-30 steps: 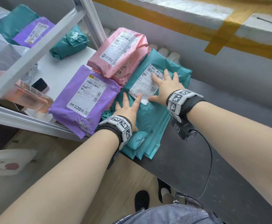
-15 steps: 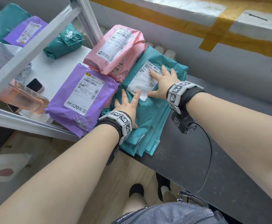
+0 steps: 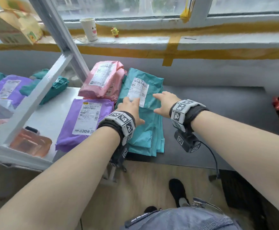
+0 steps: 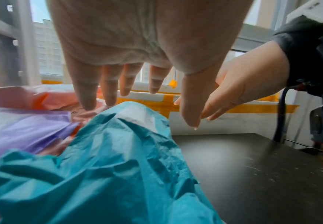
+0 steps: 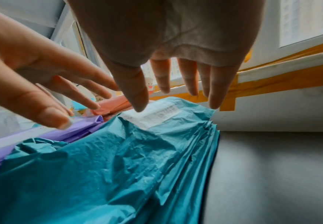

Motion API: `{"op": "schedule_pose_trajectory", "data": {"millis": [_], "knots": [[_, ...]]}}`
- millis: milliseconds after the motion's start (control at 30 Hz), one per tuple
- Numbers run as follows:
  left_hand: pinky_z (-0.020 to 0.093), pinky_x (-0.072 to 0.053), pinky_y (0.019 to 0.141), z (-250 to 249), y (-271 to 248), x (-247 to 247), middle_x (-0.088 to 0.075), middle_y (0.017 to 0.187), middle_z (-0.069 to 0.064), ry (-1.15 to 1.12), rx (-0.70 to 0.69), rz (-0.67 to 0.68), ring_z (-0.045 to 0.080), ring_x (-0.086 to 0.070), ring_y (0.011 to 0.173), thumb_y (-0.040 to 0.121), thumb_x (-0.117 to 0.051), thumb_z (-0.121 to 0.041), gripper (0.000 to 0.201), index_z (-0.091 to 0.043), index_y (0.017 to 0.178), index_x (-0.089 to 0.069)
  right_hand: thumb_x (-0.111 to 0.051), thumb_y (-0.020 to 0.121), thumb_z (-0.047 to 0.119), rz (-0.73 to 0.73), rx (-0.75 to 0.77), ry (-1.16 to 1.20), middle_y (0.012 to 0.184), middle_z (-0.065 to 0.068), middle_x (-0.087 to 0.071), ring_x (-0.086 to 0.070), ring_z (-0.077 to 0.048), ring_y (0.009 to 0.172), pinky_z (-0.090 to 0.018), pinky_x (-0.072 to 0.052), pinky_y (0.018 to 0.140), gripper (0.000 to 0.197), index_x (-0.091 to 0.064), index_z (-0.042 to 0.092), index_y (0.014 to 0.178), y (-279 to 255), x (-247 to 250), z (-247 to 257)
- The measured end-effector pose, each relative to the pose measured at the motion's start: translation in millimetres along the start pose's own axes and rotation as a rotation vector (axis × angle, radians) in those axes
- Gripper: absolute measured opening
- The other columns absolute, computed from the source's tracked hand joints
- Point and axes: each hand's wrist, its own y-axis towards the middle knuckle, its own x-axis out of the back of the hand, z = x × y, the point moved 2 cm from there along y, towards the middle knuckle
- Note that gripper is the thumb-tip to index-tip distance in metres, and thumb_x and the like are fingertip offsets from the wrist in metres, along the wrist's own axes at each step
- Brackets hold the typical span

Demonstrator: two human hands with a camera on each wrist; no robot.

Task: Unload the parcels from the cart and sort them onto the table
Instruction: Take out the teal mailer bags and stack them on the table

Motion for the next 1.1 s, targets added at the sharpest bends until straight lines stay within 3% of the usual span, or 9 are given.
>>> {"op": "schedule_pose_trajectory", "data": {"millis": [233, 533, 767, 867, 1100], "knots": [[0.044, -0.042, 0.101, -60, -20, 6, -0.041, 0.133, 0.013, 0.101, -0.264, -0.035, 0.033, -0.046, 0.121, 0.079, -0.068, -0.046, 0.074, -0.016, 0.137, -0.033, -0.057, 0.087, 0.034, -0.116, -0.216, 0.019, 0.143, -0.011, -0.041, -0.041, -0.031, 0.132, -0.039, -0.037, 0.107, 0.061, -0.035, 0.023, 0.143, -82, 21, -46], [0.045, -0.042, 0.101, -203, -70, -3, -0.037, 0.139, 0.011, 0.204, -0.560, -0.006, 0.034, -0.043, 0.125, 0.084, -0.063, -0.046, 0.069, -0.019, 0.139, -0.033, -0.058, 0.087, 0.035, -0.183, -0.549, 0.093, 0.128, -0.011, -0.055, -0.052, -0.029, 0.119, -0.037, -0.042, 0.102, 0.044, -0.055, 0.015, 0.126, -208, 35, -158], [0.042, -0.042, 0.098, -344, -136, -40, -0.035, 0.141, 0.012, 0.289, -0.772, 0.056, 0.034, -0.041, 0.127, 0.088, -0.059, -0.043, 0.065, -0.017, 0.141, -0.033, -0.055, 0.089, 0.030, -0.198, -0.730, 0.175, 0.121, -0.011, -0.063, -0.058, -0.029, 0.111, -0.036, -0.049, 0.095, 0.040, -0.060, 0.006, 0.121, -338, 28, -258], [0.042, -0.042, 0.097, -401, -168, -63, -0.039, 0.138, 0.012, 0.283, -0.858, 0.062, 0.034, -0.044, 0.124, 0.087, -0.060, -0.043, 0.065, -0.016, 0.141, -0.035, -0.057, 0.087, 0.030, -0.217, -0.818, 0.221, 0.117, -0.009, -0.064, -0.059, -0.028, 0.108, -0.034, -0.049, 0.093, 0.037, -0.062, 0.007, 0.116, -394, 19, -304], [0.042, -0.044, 0.099, -499, -222, -112, -0.041, 0.138, 0.012, 0.327, -0.979, 0.113, 0.033, -0.046, 0.123, 0.085, -0.062, -0.042, 0.069, -0.016, 0.142, -0.034, -0.056, 0.088, 0.025, -0.278, -0.971, 0.323, 0.122, -0.013, -0.060, -0.056, -0.029, 0.113, -0.034, -0.047, 0.095, 0.038, -0.059, 0.004, 0.120, -488, -7, -384]]}}
